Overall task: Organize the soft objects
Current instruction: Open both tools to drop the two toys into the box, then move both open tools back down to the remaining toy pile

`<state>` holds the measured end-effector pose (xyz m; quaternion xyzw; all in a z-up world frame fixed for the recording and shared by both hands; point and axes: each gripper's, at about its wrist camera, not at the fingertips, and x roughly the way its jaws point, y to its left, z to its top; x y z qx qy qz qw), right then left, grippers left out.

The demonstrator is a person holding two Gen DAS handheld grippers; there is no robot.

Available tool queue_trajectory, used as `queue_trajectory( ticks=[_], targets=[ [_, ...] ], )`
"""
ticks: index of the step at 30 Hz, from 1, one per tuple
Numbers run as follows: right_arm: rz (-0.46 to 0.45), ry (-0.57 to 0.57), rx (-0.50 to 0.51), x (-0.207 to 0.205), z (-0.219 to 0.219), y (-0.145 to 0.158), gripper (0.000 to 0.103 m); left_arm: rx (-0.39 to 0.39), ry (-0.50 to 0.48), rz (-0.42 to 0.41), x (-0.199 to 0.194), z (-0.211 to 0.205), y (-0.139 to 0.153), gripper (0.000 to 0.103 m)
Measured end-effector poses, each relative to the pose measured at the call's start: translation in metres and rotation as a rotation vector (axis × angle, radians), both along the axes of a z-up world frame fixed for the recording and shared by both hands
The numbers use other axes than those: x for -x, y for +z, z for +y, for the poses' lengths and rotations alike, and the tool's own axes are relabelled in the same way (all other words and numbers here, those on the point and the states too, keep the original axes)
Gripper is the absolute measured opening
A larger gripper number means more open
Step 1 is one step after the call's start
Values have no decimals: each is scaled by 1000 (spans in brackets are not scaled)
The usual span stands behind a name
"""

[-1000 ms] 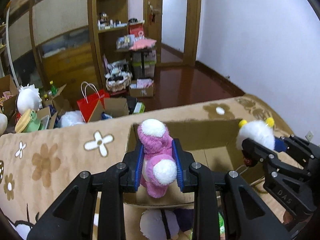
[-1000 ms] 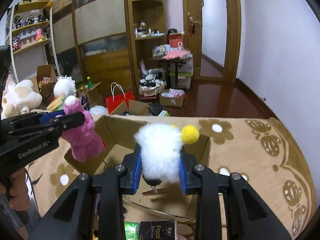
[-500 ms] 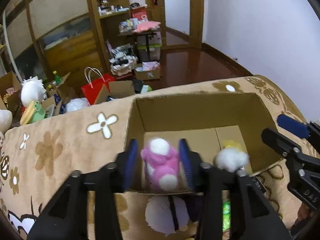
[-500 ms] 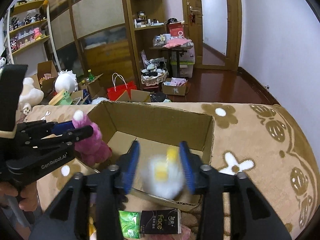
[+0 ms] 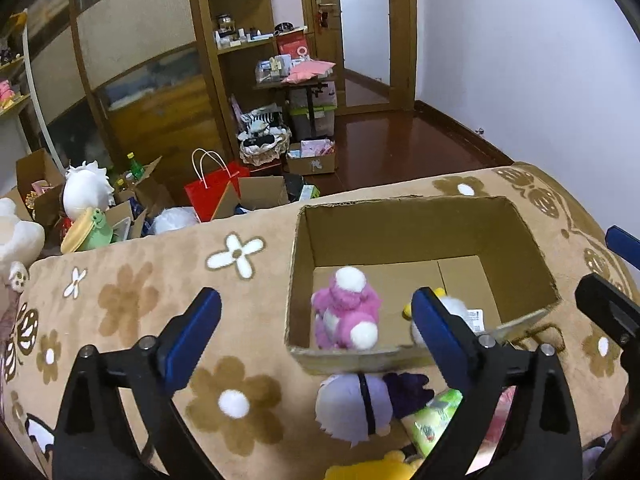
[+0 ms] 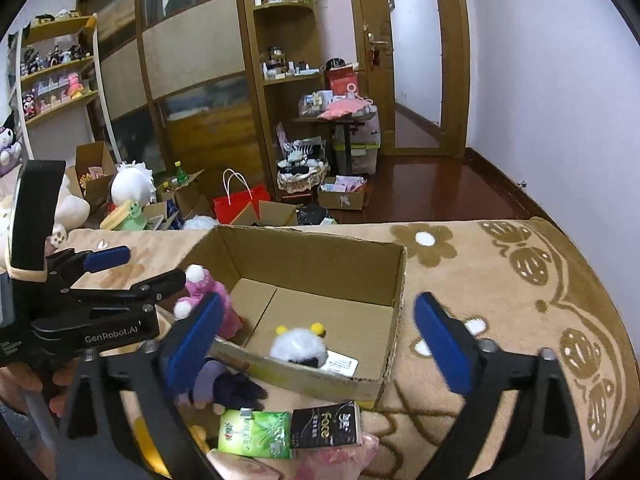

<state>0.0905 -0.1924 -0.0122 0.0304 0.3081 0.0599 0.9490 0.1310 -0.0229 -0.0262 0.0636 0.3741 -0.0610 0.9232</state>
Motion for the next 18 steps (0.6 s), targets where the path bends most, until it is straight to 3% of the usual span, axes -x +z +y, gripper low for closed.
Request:
queue_trajectory(
  ticks=[6,10,18],
  targets=[
    [-10,-2,-2,24,5,14,103,33,-2,56,24,12,15,100],
    [-9,-4,3,41,7,20,103,18,-10,49,45,16,27,100],
    [29,-13,13,68,14,23,103,25,-10,122,71,21,28,100]
  ],
)
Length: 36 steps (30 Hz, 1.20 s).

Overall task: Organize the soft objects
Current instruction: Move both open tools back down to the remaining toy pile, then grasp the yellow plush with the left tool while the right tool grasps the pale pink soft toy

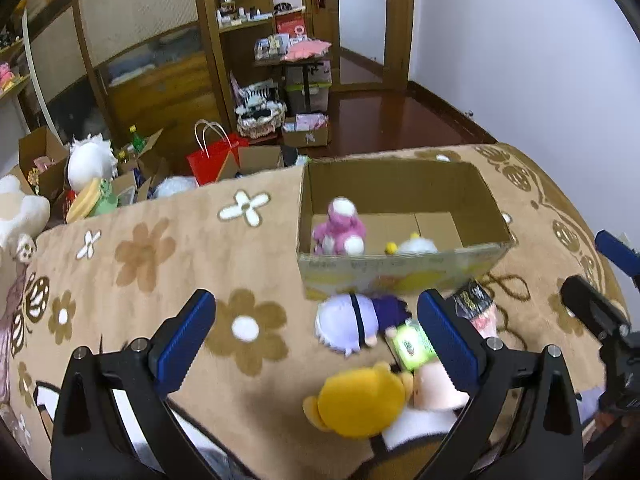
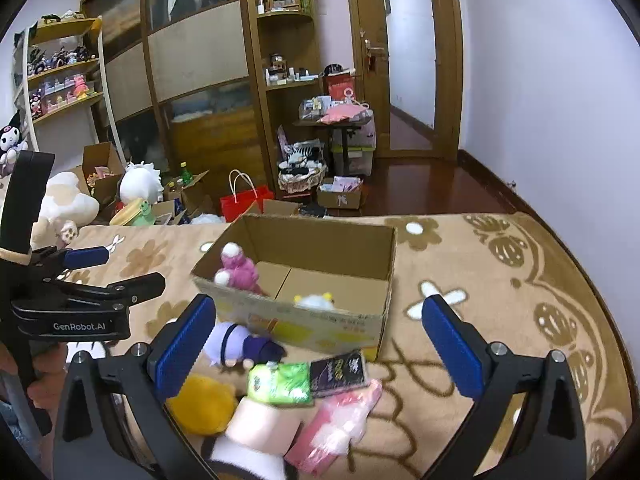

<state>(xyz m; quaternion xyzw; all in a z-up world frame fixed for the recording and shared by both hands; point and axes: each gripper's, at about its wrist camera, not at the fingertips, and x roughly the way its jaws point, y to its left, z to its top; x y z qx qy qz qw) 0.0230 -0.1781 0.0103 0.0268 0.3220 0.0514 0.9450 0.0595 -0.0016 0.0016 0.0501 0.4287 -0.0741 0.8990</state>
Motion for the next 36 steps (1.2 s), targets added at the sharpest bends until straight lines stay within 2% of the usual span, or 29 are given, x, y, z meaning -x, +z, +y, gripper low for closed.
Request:
queue_trajectory(
  ticks=[9,18,23,36],
  targets=[
    [94,24,29,16,15,-23,103,35,21,87,7,2,-23,100],
    [197,64,36,10,24,-57,103,87,42,257,-16,6,-60,100],
    [255,72,29,4,27,-74,103,88,54,352,-26,4,-82,100],
    [382,115,14,-11,39,-110,103,77,64,512,-44,-9,-131,100]
  ],
)
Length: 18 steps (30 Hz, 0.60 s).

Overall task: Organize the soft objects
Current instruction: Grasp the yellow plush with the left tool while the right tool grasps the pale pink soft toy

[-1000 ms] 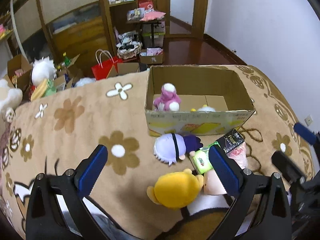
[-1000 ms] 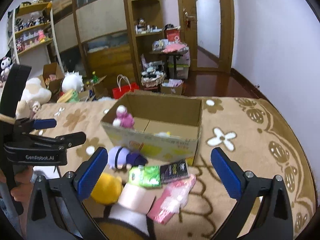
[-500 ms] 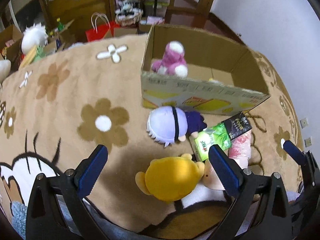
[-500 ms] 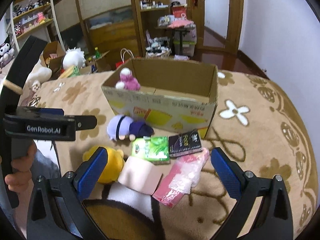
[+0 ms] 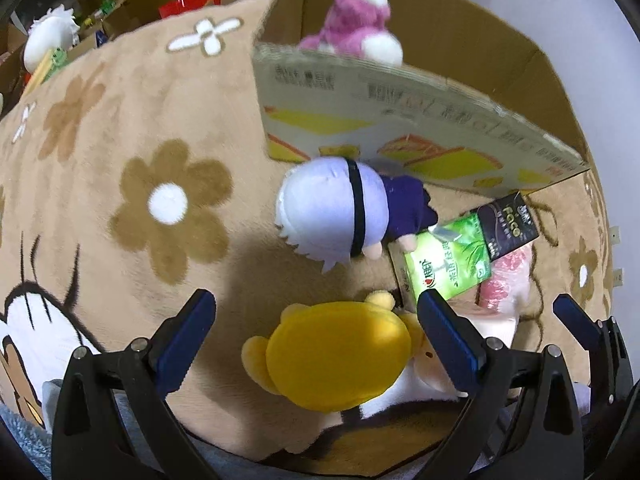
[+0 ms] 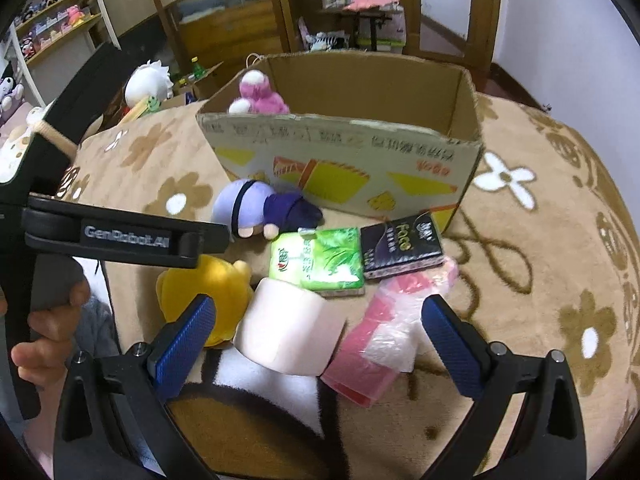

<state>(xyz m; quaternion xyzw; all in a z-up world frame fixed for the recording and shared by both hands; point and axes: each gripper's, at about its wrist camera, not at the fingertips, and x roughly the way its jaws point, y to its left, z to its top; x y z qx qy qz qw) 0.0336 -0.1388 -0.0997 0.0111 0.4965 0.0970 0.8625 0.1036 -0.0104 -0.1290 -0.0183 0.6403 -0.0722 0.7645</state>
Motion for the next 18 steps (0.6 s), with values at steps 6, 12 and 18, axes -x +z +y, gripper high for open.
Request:
queue_trajectory(
  ticks=[6,12,18],
  targets=[
    [51,25,27,-4,8,-13,101,-4,-12,50,-3,-7,-16,100],
    [120,58,12,-7,12,-25,75,-10,-25,108,-6,-15,-33,100],
    [130,104,18,-4,21,-23,51,-23,-17,135,-6,-18,-43,100]
  ],
)
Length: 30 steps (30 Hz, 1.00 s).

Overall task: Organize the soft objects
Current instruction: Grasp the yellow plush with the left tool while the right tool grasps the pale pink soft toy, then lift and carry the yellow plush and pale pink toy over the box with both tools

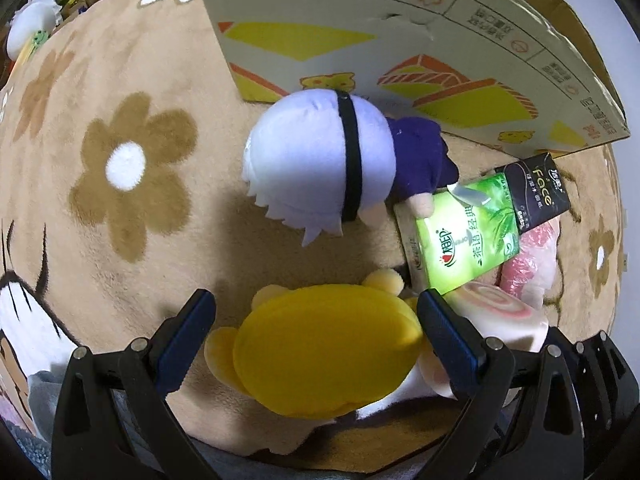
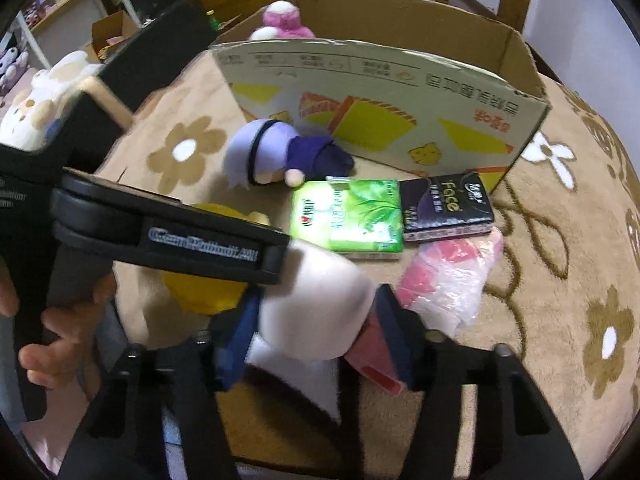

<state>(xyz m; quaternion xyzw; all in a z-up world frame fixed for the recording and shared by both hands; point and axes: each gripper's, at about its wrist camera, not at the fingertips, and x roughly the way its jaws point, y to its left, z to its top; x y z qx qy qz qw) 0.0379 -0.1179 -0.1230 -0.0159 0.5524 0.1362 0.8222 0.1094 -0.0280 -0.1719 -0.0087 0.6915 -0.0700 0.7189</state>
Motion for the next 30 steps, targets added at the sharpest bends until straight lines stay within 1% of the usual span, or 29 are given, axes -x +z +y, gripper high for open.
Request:
queue_trajectory(
  ticks=[3,5,7,8,11,14,18,21,27,29,30],
  targets=[
    [-3,14,20,2,3,1,46,5,9,19,0,0,-3,95],
    [-3,10,19,1,5,-1,44,22,14,27,0,0,-2,87],
    [-5,4,18,2,3,-1,41,25,17,11,1,0,1,83],
    [-7,1,18,2,2,0,39,29,19,3,7,3,3,77],
    [-6,-2,15,3,-3,4,34,38,25,-9,8,4,11,75],
    [-28,-16,19,5,-7,9,31,27,25,-43,16,4,20,73],
    [-78,-42,16,9,-16,22,30,34,42,-114,20,13,40,73],
    [-126,-72,15,12,-22,34,30,40,53,-183,25,19,59,73],
    [-240,-142,-19,18,-38,60,30,40,39,-357,34,21,98,74],
    [-282,-161,-27,19,-41,68,30,45,29,-430,38,21,113,74],
    [-305,-168,-35,20,-43,73,30,48,26,-459,32,20,120,74]
  ],
)
